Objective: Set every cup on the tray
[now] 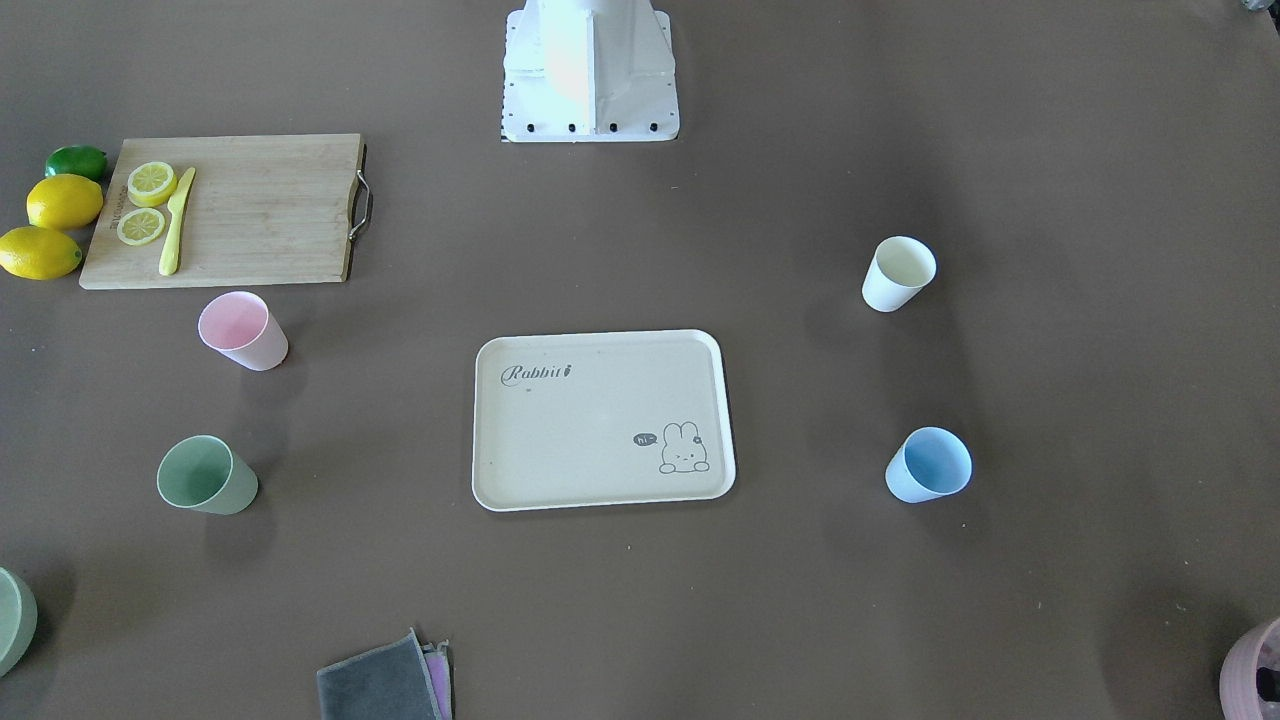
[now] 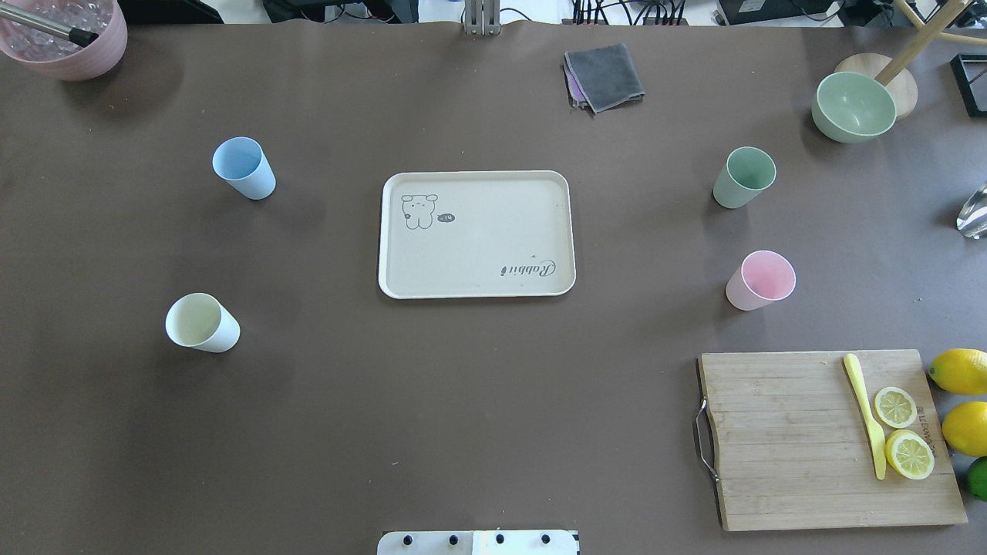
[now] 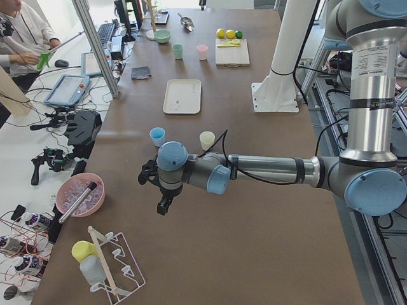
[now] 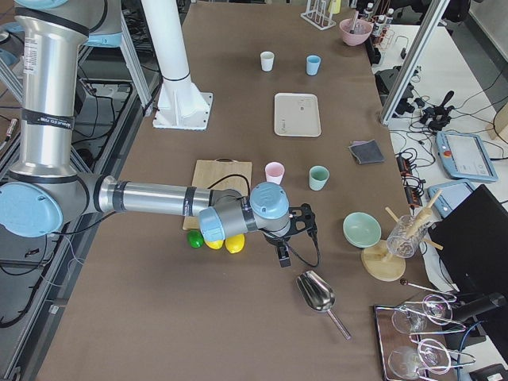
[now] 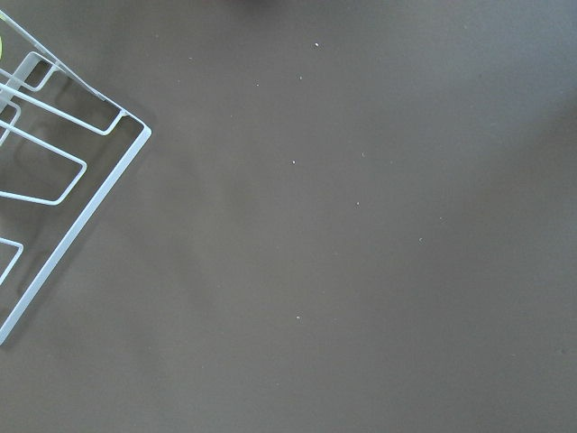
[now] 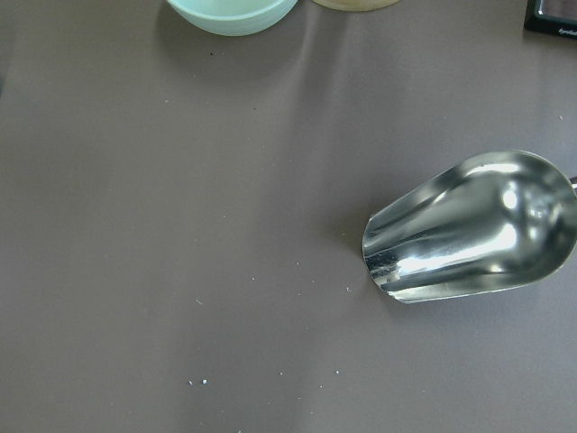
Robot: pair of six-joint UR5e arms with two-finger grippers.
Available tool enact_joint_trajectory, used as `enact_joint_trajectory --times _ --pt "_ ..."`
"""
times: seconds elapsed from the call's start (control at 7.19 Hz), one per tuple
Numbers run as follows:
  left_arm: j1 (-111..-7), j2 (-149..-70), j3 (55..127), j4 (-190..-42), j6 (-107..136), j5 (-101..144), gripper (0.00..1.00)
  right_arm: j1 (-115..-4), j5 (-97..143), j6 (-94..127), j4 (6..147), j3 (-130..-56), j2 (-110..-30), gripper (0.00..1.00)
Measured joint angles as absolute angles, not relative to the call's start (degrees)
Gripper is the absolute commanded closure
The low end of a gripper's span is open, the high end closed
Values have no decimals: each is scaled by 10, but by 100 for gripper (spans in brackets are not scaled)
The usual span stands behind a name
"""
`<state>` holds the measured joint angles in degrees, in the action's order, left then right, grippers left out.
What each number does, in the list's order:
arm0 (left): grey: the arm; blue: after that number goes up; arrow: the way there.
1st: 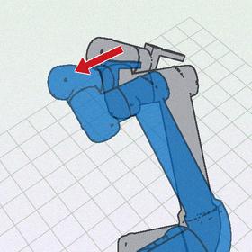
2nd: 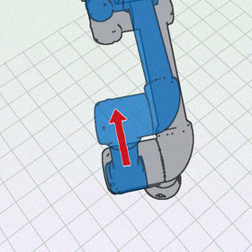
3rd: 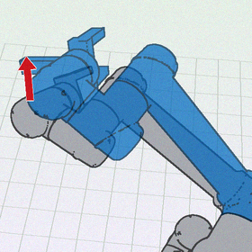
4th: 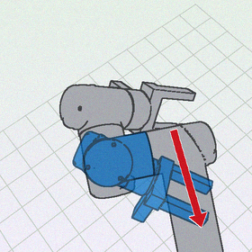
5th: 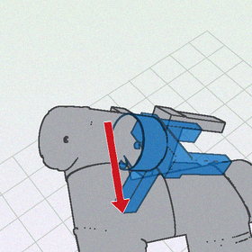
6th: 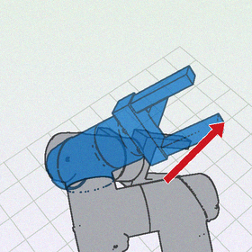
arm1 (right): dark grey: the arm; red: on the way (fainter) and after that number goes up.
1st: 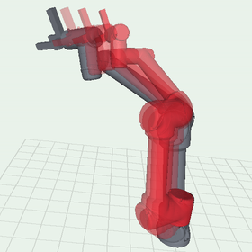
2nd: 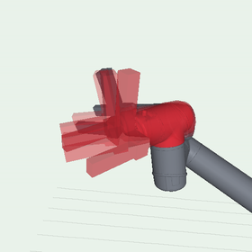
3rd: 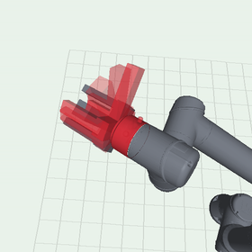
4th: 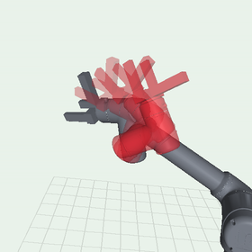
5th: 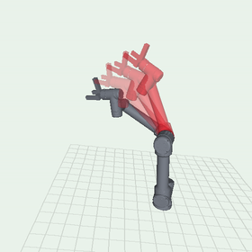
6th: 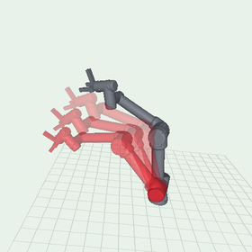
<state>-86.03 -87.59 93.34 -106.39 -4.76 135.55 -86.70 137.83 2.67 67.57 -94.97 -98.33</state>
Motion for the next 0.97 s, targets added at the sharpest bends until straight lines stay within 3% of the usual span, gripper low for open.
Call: enact_joint_trajectory --times 0.97 --pt "-858 -878 949 -1070 -44 1375 2 -867 1382 25 675 -948 -989 0"
